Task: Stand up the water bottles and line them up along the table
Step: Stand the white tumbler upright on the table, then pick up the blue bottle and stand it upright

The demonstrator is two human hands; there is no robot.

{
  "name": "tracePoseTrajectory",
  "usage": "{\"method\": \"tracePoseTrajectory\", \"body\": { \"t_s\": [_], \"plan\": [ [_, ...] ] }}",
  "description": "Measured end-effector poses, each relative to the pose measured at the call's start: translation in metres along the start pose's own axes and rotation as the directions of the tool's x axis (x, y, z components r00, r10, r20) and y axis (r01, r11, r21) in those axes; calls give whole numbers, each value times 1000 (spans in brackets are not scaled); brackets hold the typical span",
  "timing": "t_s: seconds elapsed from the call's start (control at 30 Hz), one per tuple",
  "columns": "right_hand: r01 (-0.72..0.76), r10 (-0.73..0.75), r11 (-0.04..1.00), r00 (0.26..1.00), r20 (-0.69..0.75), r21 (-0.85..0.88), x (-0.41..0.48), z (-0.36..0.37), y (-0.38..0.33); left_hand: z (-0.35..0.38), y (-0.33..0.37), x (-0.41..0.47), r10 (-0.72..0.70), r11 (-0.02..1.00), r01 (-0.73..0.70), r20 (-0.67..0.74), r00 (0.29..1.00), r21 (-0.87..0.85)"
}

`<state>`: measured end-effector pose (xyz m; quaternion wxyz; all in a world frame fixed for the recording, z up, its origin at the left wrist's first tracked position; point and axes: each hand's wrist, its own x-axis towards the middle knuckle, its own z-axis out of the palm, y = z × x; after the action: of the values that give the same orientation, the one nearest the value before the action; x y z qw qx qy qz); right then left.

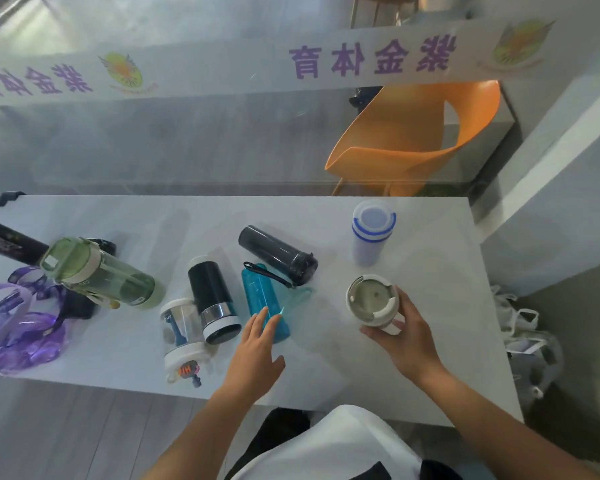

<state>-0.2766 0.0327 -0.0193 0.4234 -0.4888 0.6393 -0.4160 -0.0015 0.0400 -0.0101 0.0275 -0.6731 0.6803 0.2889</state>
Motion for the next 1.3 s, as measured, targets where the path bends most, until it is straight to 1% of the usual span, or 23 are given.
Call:
{"method": "tracePoseTrajectory", "body": {
  "t_s": [0.1,0.17,0.3,0.4,0.5,0.57,0.63,0.67,0.73,0.8,0.87,0.93,1.0,1.07,1.2,1.27,1.3],
  "plan": [
    [-84,91,994,990,-111,69,-6,-12,4,4,-1,0,3,999,-3,-8,1000,37],
    [-102,115,990,982,-150,94,-8,-15,8,6,0,-1,7,997,-6,-4,1000,75],
    [-99,116,990,979,-169,101,-14,-16,12,9,5,-2,-5,994,5,-4,1000,107],
    [-99,114,990,981,-154,101,-18,-15,16,8,5,-3,-13,993,14,-10,1000,114],
    [-105,116,992,979,-167,71,-19,-14,19,7,6,-3,2,997,-1,-10,1000,75],
    [-115,117,993,981,-153,23,-20,-14,19,6,7,-5,-6,1000,6,-32,999,21],
    [-155,152,988,979,-133,-15,-27,-13,23,7,6,-7,-56,994,47,-88,995,-97],
    [-201,194,978,973,-128,-46,-32,-11,28,8,6,-7,-101,983,81,-117,988,-167],
    [-315,302,936,948,-101,-155,-48,-9,38,13,8,-8,-213,936,152,-167,963,-318],
    [-335,344,904,939,-13,-264,-64,-9,42,19,14,-8,-359,833,224,-186,915,-506],
    [-259,313,896,944,100,-361,-72,-10,43,25,21,-5,-496,699,283,-160,853,-657],
    [-150,280,880,931,235,-451,-74,-9,39,29,28,1,-597,583,337,-108,795,-740],
    [-70,273,858,902,335,-509,-72,-8,35,34,33,8,-659,480,371,-47,751,-795],
    [-27,278,842,878,390,-539,-68,-6,32,39,35,15,-687,396,363,-10,726,-843],
    [49,267,805,859,436,-591,-65,-6,30,45,36,24,-725,313,315,-11,689,-896],
    [102,261,770,851,456,-630,-64,-5,32,44,36,23,-734,311,319,-13,680,-896],
    [127,265,748,843,469,-651,-64,-4,32,43,35,20,-735,329,321,-27,678,-888]
  ]
}}
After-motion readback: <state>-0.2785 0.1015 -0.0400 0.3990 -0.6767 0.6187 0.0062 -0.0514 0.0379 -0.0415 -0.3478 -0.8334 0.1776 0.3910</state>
